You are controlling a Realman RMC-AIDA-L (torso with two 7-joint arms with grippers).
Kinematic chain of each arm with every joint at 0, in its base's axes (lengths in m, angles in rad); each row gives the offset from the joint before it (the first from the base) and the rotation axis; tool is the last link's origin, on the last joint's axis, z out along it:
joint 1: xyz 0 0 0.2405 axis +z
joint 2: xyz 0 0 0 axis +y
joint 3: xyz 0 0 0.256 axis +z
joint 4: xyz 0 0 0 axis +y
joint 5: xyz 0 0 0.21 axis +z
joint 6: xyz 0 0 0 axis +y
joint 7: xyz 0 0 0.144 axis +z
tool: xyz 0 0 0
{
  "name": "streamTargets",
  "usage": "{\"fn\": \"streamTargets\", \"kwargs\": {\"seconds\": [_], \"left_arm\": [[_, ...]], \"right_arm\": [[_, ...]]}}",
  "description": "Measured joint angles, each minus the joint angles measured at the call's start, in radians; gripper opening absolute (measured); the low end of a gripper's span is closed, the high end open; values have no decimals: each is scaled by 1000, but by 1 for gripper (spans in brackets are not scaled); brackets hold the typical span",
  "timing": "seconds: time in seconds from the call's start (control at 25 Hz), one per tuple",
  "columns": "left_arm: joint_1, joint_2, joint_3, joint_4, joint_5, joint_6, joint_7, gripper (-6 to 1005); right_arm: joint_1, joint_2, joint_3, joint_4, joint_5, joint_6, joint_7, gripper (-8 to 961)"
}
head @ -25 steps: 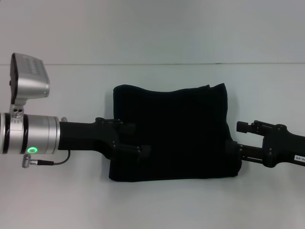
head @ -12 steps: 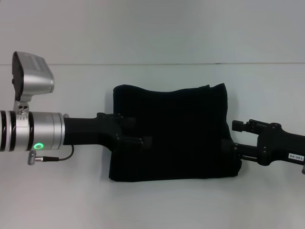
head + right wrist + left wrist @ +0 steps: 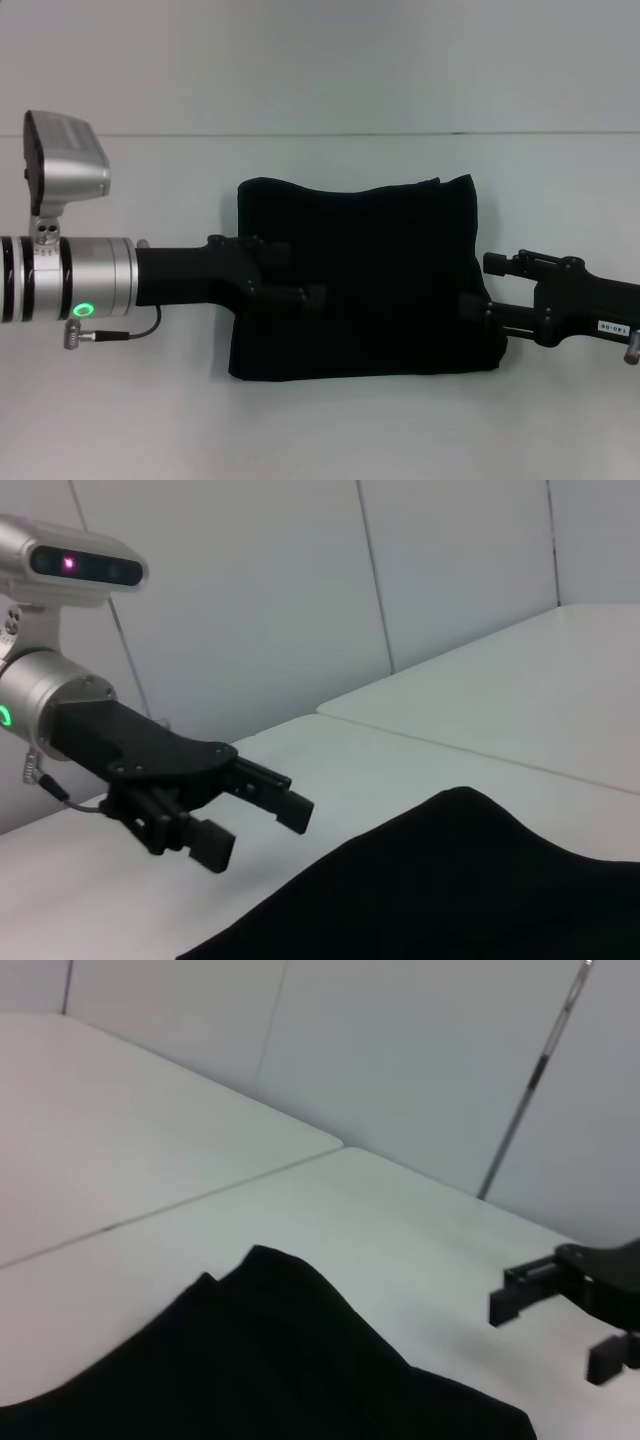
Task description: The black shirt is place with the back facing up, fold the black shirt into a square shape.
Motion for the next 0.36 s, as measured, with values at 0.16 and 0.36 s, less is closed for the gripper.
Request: {"fn": "streamTargets", "kwargs": {"seconds": [0.16,0.36], "left_arm": [[4,-3,11,-8,-10,-3,53,883],[0,-1,16,-41,-42,-39,67,882]], "right_arm": [[0,0,0,1,1,5,-5,787],[3,0,0,10,0,8,-5,787]]}}
